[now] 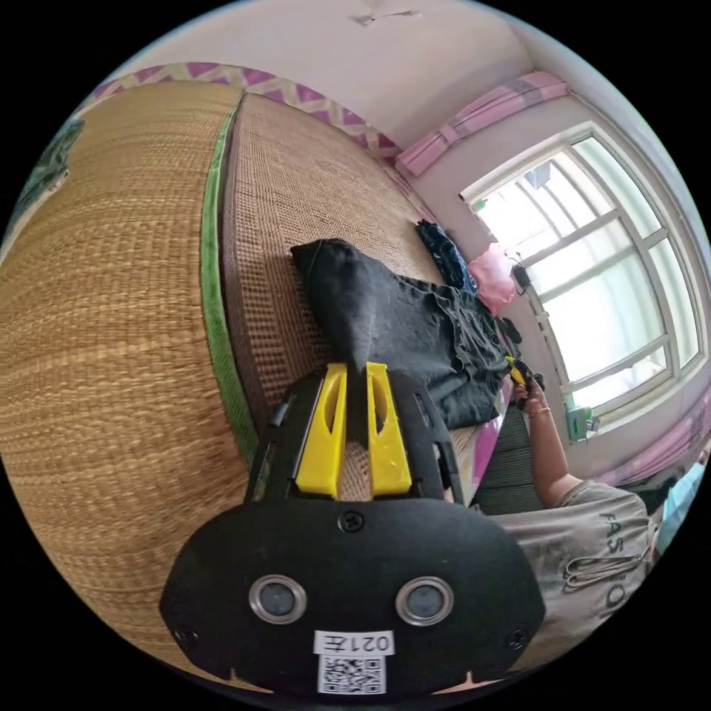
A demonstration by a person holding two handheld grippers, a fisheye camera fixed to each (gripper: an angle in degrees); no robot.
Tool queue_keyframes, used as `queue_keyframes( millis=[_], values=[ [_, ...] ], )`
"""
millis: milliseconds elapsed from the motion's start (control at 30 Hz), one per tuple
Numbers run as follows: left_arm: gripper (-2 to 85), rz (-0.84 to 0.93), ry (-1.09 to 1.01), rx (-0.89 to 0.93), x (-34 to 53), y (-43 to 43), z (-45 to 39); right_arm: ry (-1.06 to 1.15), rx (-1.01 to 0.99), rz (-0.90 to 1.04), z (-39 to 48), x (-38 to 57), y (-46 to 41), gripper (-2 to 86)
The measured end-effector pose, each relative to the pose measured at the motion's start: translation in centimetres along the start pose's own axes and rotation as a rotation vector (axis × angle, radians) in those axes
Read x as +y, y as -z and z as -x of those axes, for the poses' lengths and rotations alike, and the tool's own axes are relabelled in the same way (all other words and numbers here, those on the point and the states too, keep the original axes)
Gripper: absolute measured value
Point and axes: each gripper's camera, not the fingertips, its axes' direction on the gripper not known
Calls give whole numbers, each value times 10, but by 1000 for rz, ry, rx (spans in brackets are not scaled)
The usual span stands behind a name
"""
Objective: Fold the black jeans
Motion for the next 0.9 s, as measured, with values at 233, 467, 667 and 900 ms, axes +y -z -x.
queue_keyframes(
  millis=[233, 467, 667, 900],
  values=[
    [63, -122, -280, -136, 24, 55, -76, 341, 69, -135, 88, 96, 27, 9],
    [108, 27, -767, -256, 21, -60, -242, 993, 377, 19, 259, 178, -142, 15],
    [83, 109, -806, -254, 14, -134, -276, 988, 656, 458, 282, 161, -290, 4],
    [113, 237, -832, -301, 6, -159, -293, 961, 689, 558, 288, 165, -329, -5]
  ],
)
